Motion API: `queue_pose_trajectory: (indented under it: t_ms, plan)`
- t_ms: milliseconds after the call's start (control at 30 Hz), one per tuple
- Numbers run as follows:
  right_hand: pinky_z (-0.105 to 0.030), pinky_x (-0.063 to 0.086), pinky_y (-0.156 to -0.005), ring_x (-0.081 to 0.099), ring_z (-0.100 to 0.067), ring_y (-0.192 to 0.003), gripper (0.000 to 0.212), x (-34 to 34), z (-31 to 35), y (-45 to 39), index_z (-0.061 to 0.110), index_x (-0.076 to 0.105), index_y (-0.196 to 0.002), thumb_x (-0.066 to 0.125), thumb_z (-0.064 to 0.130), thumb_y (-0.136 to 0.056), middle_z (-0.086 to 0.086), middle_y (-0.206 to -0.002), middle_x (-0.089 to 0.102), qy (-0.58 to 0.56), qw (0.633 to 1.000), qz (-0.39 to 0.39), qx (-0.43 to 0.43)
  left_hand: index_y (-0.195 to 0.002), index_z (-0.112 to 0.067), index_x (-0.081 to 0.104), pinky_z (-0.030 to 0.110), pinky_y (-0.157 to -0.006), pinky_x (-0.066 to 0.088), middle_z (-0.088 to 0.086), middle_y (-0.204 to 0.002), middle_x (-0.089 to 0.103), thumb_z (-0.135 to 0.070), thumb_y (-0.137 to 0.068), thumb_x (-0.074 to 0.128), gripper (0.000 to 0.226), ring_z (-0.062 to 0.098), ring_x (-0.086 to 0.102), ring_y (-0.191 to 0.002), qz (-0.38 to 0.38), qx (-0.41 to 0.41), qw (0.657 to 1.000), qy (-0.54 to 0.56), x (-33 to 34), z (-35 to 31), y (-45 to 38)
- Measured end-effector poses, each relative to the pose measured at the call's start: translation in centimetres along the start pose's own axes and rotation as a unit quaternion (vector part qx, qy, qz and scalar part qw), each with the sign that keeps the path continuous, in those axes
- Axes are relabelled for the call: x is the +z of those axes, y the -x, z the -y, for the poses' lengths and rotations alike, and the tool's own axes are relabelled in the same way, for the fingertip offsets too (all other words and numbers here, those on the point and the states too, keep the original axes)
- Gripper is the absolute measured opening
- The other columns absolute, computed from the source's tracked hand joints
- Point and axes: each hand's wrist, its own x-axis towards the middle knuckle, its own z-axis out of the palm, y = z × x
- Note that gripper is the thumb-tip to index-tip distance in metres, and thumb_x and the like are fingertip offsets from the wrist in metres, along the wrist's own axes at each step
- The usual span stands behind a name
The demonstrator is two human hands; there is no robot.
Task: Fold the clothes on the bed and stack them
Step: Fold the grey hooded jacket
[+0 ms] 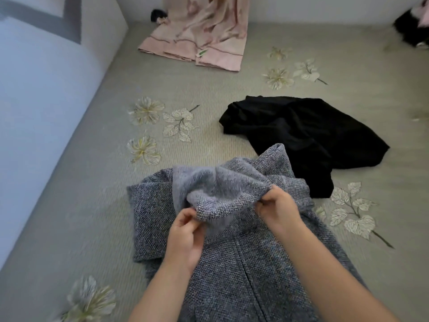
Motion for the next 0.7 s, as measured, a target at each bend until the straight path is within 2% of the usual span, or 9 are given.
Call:
queue_pose_trajectory:
  t_ms: [67, 133, 200, 233, 300, 333, 467, 600, 700]
  plan:
    - [-0.027, 0.053, -0.061, 0.061, -0.021, -0.068, 0.034, 0.6, 0.6, 0.1, 0.0, 0.053, -0.084, 0.031, -0.009, -0.06, -0.011, -0.078, 0.065, -0.112, 0.992, 0.05, -0.031, -0.036, -0.018, 0.051, 0.028, -0.068, 0.056, -0.001, -0.065, 0.066, 0.009, -0.058, 0.057, 0.035, 0.015, 0.064, -0.067, 0.091, 0.023, 0.994, 0.064, 0.4, -1.3, 0.5]
    - [-0.03, 0.054, -0.063, 0.064, -0.024, -0.069, 0.026, 0.5, 0.5, -0.1, 0.001, 0.057, -0.082, 0.041, 0.0, -0.061, -0.012, -0.08, 0.065, -0.135, 0.989, 0.06, -0.027, -0.034, -0.016, 0.049, 0.029, -0.069, 0.053, 0.0, -0.053, 0.058, 0.017, -0.058, 0.053, 0.041, 0.014, 0.059, -0.057, 0.075, -0.002, 0.997, 0.028, -0.3, -0.8, 0.4]
    - [-0.04, 0.053, -0.078, 0.061, -0.029, -0.089, 0.024, -0.3, -0.7, -0.7, 0.001, 0.058, -0.102, 0.051, 0.014, -0.083, -0.016, -0.1, 0.062, 0.023, 1.0, -0.009, 0.016, -0.043, -0.012, 0.05, 0.03, -0.064, 0.043, 0.006, -0.052, 0.051, 0.027, -0.072, 0.035, 0.051, 0.017, 0.049, -0.054, -0.053, -0.053, 0.986, -0.152, -1.6, 0.6, 0.0]
    - [-0.043, 0.05, -0.086, 0.058, -0.031, -0.1, 0.039, -1.1, -1.6, -1.1, 0.001, 0.052, -0.116, 0.058, 0.025, -0.085, -0.017, -0.112, 0.059, 0.176, 0.981, -0.064, 0.054, -0.054, -0.01, 0.05, 0.029, -0.062, 0.038, 0.008, -0.058, 0.049, 0.023, -0.078, 0.032, 0.045, 0.018, 0.046, -0.056, -0.136, -0.064, 0.962, -0.228, -2.2, 1.0, -0.3]
    - [-0.042, 0.046, -0.093, 0.051, -0.033, -0.112, 0.066, -2.6, -3.2, -1.4, 0.001, 0.039, -0.131, 0.071, 0.027, -0.079, -0.017, -0.128, 0.049, 0.461, 0.862, -0.183, 0.102, -0.08, -0.008, 0.052, 0.032, -0.065, 0.039, 0.008, -0.073, 0.049, 0.009, -0.087, 0.036, 0.024, 0.019, 0.047, -0.066, -0.242, -0.068, 0.934, -0.255, -3.2, 1.2, -0.9]
    - [-0.04, 0.046, -0.091, 0.05, -0.034, -0.112, 0.069, -3.3, -3.7, -1.4, 0.001, 0.037, -0.132, 0.072, 0.024, -0.078, -0.017, -0.131, 0.045, 0.531, 0.817, -0.203, 0.098, -0.096, -0.006, 0.051, 0.035, -0.07, 0.041, 0.009, -0.082, 0.05, -0.001, -0.09, 0.042, 0.011, 0.021, 0.05, -0.074, -0.264, -0.054, 0.932, -0.244, -3.4, 1.0, -1.2]
    - [-0.033, 0.045, -0.069, 0.055, -0.027, -0.091, 0.063, -4.4, -5.3, -0.8, 0.005, 0.031, -0.131, 0.068, 0.014, -0.082, -0.016, -0.117, 0.054, 0.598, 0.785, -0.153, 0.052, -0.137, -0.018, 0.024, 0.035, -0.079, 0.039, 0.015, -0.133, 0.035, -0.043, -0.078, 0.067, 0.077, 0.034, 0.047, -0.11, -0.258, -0.006, 0.852, -0.456, -2.8, 0.8, -1.9]
    - [-0.02, 0.04, -0.048, 0.045, -0.004, -0.061, 0.071, -4.8, -6.8, -0.4, 0.017, 0.02, -0.142, 0.062, 0.007, -0.085, -0.009, -0.113, 0.055, 0.551, 0.825, -0.124, 0.003, -0.144, -0.032, -0.005, 0.04, -0.082, 0.041, 0.019, -0.145, 0.025, -0.039, -0.072, 0.074, 0.107, 0.038, 0.045, -0.118, -0.224, -0.052, 0.863, -0.45, -0.7, 2.6, -2.6]
    - [-0.017, 0.046, -0.057, 0.051, 0.0, -0.074, 0.07, -4.9, -6.1, -0.1, 0.027, 0.025, -0.14, 0.06, 0.001, -0.084, -0.005, -0.132, 0.047, 0.427, 0.899, -0.09, -0.02, -0.145, -0.028, 0.008, 0.04, -0.082, 0.043, 0.015, -0.136, 0.041, -0.006, -0.077, 0.07, 0.094, 0.032, 0.051, -0.109, -0.223, -0.032, 0.888, -0.4, -0.3, 3.7, -4.0]
